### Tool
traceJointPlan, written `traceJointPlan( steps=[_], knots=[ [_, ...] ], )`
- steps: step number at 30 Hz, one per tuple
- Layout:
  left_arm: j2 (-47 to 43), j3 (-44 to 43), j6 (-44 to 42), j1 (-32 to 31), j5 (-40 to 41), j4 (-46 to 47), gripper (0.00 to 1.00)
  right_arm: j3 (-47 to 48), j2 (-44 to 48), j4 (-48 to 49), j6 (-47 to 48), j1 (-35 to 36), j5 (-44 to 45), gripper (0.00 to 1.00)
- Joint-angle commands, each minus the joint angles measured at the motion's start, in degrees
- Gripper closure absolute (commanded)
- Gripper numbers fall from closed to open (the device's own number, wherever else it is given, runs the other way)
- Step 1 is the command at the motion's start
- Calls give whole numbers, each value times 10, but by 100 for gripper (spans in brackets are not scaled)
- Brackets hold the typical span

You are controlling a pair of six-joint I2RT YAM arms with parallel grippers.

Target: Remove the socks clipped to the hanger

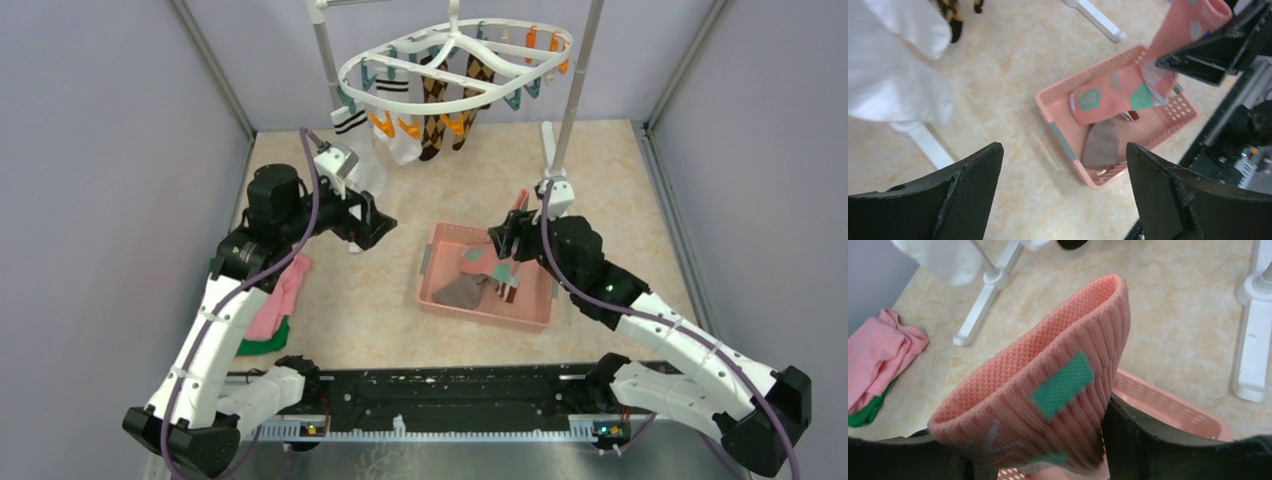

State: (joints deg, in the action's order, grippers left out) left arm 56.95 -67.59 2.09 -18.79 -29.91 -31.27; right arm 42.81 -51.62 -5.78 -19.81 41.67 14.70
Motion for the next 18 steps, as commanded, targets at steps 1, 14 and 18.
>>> traceJointPlan(
  steps=[1, 14, 18],
  knots=[
    [11, -70, -57, 6, 100, -27, 1, 20, 15, -33, -22, -1, -34, 35],
    [53, -94, -25, 68, 126, -33, 1, 65, 1, -127, -42, -1, -81, 1],
    [49, -95, -23, 85, 150, -30, 1, 87, 2, -140, -42, -1, -86, 1]
  ],
)
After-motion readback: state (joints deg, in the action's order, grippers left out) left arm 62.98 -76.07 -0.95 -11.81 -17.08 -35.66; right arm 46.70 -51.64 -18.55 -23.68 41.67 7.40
